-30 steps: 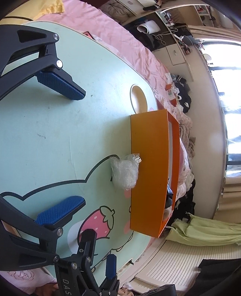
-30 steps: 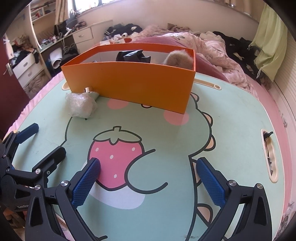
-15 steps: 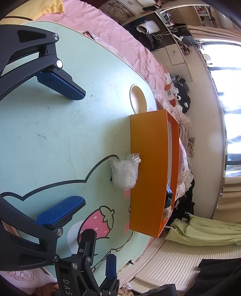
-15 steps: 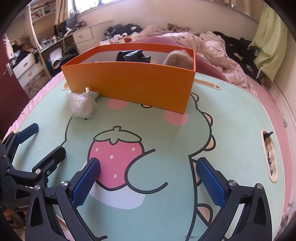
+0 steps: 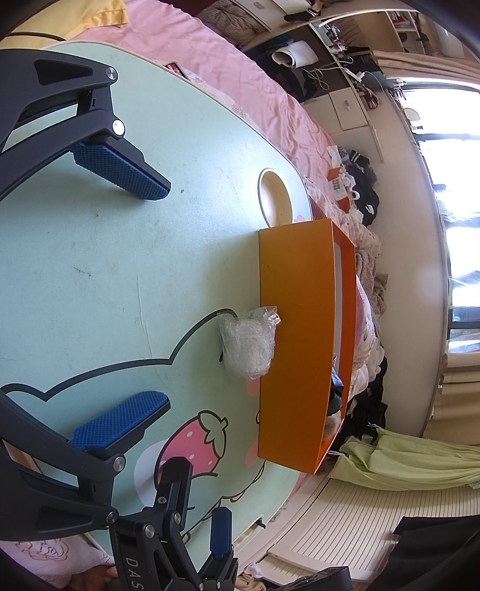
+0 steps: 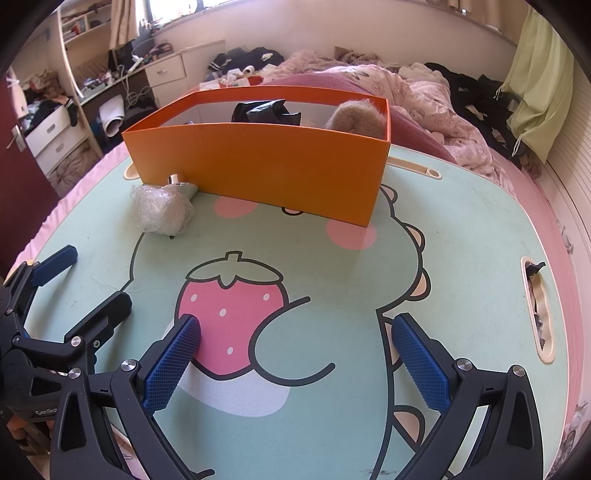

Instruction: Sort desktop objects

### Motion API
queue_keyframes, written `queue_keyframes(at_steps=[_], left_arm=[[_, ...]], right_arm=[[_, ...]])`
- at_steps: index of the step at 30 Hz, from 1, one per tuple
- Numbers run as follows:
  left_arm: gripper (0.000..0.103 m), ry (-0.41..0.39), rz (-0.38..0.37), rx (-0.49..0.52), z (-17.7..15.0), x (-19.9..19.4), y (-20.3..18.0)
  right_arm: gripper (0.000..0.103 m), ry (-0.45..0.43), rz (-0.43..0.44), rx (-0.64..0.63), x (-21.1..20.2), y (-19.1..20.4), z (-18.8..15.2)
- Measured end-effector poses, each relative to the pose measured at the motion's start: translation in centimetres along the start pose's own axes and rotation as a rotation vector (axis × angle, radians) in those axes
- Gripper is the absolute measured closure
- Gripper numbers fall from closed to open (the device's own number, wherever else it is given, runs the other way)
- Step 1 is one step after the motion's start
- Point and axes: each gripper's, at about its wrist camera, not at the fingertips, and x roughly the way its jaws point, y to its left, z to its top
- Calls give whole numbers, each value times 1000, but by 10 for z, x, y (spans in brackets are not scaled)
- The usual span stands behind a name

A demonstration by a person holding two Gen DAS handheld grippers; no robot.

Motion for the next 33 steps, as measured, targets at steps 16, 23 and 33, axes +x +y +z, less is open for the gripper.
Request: queue_keyframes(at_steps=[16, 23, 33], left_arm=[[26, 57, -223, -121, 61, 6, 13], [67, 197, -215, -79, 68, 50, -11], [67, 62, -239, -138, 35, -9, 39]], right_arm=[[0, -3, 2, 1, 0, 0, 1], [0, -4, 2, 2, 0, 0, 0], [0, 3, 8, -10, 0, 3, 4]])
